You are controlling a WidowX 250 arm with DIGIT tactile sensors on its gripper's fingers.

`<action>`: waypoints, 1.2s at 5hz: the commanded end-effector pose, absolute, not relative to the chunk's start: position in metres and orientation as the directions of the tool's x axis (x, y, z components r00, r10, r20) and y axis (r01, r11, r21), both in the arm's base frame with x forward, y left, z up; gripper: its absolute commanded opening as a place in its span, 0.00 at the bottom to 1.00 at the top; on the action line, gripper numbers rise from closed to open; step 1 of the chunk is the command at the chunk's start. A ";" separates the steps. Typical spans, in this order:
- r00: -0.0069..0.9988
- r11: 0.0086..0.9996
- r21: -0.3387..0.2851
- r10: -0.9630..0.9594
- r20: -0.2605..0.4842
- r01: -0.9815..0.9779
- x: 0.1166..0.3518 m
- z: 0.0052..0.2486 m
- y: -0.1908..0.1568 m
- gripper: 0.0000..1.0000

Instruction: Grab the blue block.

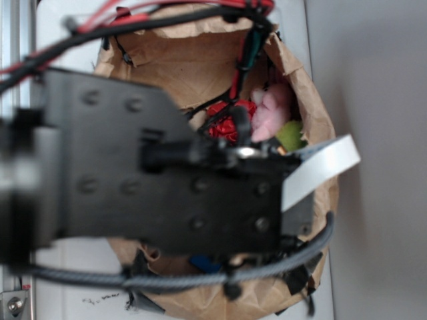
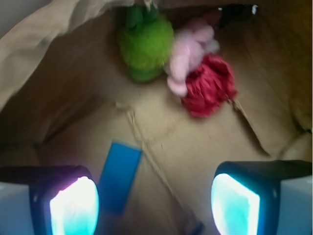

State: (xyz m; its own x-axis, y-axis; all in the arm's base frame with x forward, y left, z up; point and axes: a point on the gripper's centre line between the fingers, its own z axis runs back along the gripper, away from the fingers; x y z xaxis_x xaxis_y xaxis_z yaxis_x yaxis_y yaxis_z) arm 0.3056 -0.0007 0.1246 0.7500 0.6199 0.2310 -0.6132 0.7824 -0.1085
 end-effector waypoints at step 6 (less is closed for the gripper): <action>0.706 0.730 -0.185 0.683 0.186 -0.658 0.296 0.082 -0.033 1.00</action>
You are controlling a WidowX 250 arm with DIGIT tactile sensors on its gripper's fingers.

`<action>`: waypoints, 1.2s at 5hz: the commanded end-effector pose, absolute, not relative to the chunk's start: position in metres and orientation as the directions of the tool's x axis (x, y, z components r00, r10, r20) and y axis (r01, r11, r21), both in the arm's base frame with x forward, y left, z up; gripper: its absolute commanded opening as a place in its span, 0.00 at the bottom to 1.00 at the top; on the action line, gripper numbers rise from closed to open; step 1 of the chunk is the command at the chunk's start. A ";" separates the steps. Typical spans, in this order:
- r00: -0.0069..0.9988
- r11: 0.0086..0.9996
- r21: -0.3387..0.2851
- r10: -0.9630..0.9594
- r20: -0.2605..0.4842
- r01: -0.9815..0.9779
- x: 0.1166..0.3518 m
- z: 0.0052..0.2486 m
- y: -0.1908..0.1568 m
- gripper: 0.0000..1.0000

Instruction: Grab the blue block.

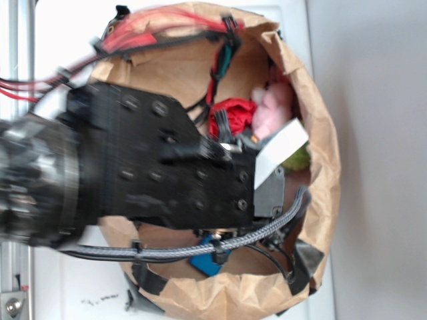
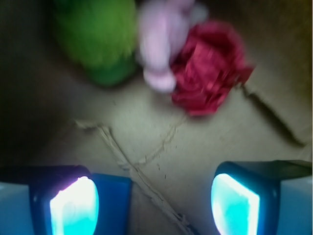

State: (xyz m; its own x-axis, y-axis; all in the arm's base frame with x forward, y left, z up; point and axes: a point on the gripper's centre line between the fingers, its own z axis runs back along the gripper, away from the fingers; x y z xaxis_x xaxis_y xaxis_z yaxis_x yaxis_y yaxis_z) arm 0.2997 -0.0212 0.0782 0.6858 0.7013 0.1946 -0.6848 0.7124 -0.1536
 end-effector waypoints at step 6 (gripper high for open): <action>0.661 0.672 -0.210 0.739 0.131 -0.710 0.323 0.074 -0.091 1.00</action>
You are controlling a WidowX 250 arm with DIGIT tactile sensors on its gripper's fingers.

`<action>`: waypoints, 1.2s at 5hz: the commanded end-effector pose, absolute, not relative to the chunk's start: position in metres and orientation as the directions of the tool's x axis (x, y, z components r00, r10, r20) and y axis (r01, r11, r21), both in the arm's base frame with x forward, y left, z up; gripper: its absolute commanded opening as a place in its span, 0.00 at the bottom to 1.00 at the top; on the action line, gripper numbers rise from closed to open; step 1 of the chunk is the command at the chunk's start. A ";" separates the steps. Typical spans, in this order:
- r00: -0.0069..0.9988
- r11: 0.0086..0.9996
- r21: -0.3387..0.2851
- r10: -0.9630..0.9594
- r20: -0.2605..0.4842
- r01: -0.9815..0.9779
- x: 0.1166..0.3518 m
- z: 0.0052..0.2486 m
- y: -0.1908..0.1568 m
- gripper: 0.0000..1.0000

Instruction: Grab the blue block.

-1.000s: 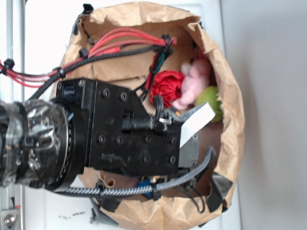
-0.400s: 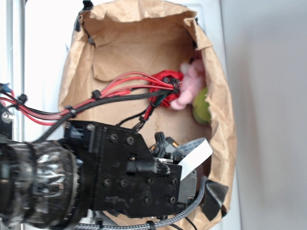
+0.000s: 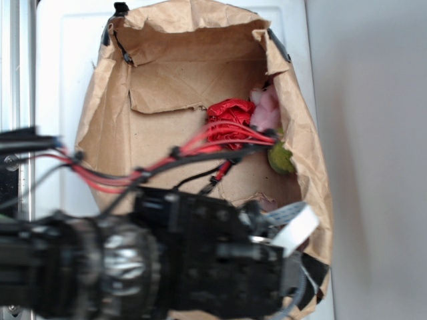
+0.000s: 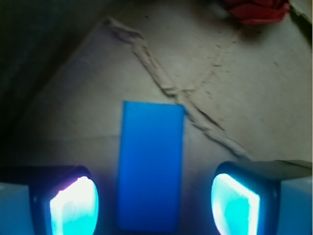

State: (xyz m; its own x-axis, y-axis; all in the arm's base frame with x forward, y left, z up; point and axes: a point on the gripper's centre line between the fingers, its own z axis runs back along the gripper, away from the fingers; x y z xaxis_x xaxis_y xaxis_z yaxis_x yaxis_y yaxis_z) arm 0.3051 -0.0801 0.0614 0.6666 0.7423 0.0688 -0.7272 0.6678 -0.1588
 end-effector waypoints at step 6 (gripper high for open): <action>0.758 0.794 -0.095 0.603 0.248 -0.600 0.308 0.021 -0.097 0.00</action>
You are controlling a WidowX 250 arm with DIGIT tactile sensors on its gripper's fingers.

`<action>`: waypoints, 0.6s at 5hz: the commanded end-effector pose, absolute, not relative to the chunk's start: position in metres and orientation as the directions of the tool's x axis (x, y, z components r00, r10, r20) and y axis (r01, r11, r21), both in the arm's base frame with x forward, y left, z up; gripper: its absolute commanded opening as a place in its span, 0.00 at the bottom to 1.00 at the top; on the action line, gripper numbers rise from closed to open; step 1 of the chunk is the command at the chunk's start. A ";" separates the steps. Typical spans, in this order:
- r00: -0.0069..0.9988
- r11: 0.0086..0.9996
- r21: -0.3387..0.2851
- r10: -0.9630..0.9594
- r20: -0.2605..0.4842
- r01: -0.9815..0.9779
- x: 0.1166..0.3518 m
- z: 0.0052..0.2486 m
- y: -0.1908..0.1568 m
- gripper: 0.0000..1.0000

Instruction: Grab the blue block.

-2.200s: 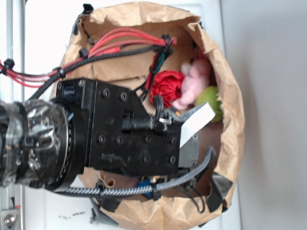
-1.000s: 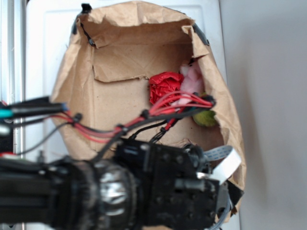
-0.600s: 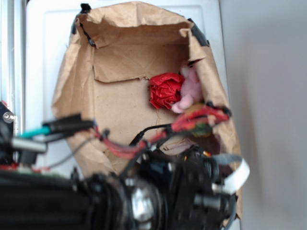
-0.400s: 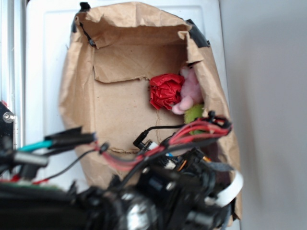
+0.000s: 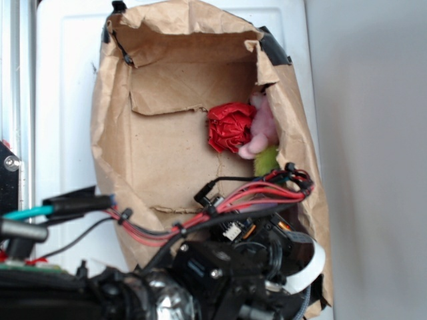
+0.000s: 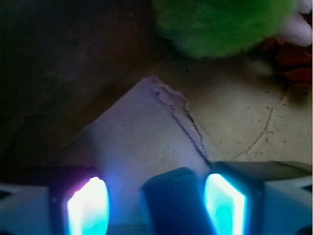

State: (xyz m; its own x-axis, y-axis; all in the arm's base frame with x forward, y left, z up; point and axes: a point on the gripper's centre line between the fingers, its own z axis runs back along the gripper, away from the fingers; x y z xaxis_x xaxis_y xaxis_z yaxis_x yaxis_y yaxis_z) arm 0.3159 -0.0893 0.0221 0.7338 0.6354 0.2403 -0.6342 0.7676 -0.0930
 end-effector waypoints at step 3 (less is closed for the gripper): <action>0.761 0.803 -0.162 0.596 0.255 -0.574 0.297 0.026 -0.088 0.00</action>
